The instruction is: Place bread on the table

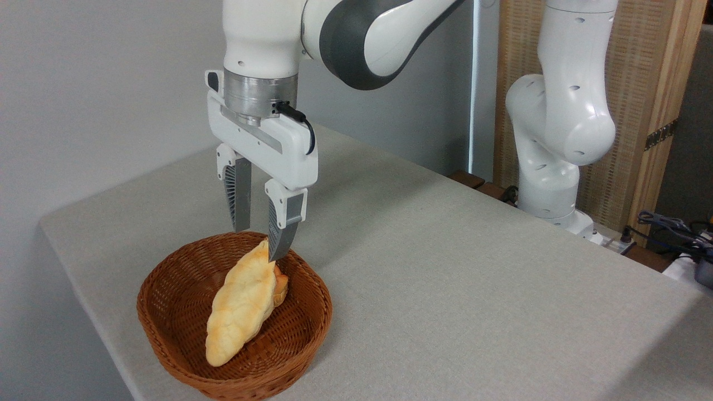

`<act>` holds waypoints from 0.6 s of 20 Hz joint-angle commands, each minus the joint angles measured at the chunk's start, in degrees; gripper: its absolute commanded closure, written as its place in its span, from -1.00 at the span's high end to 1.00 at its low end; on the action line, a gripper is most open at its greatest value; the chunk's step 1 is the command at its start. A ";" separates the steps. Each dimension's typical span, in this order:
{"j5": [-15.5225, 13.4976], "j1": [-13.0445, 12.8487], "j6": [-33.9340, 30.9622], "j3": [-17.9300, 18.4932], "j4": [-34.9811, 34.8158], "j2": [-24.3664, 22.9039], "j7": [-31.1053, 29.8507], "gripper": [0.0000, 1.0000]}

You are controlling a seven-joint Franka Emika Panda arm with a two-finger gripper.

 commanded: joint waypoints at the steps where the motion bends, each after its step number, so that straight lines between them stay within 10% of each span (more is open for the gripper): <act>1: -0.74 -0.18 0.85 0.44 0.80 1.81 -0.62 1.00; 12: 0.14 -0.01 6.46 0.62 0.88 8.49 -0.36 1.00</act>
